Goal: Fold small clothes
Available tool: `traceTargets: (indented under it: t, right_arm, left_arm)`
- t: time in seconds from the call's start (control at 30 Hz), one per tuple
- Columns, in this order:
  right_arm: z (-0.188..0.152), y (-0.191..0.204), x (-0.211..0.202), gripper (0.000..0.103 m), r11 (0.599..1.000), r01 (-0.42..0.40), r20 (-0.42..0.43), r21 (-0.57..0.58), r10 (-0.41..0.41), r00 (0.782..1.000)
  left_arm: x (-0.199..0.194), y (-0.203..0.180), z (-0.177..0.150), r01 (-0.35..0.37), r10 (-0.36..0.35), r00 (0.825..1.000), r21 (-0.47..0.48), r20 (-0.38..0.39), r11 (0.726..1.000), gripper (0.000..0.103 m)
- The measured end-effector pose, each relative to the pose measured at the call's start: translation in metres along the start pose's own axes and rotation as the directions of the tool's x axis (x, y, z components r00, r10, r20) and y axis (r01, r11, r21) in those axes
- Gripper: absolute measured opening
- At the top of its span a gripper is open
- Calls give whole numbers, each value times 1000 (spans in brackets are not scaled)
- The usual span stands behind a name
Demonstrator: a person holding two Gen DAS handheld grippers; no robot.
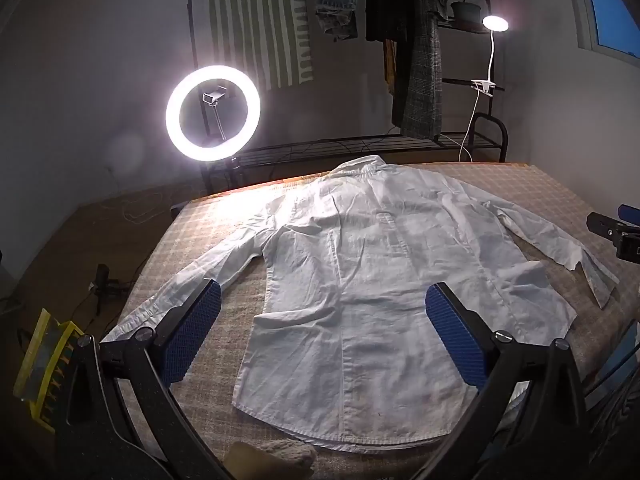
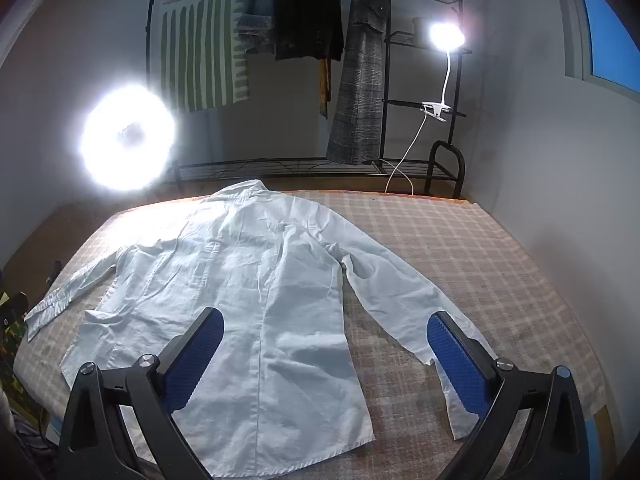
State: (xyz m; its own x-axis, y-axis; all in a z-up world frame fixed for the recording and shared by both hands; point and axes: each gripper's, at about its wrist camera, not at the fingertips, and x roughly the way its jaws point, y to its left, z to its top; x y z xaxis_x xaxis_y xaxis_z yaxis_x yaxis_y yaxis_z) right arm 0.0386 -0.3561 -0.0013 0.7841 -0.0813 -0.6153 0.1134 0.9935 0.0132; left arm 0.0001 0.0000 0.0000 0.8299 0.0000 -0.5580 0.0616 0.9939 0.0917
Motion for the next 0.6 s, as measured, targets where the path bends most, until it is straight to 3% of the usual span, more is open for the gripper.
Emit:
traceTargets:
  t: [0.6]
  right_arm:
    - [-2,-2,-7,103,999,33,12,12,-33,999]
  left_arm:
    - [0,0,0,1,-1,1000,-2,9,1000,103]
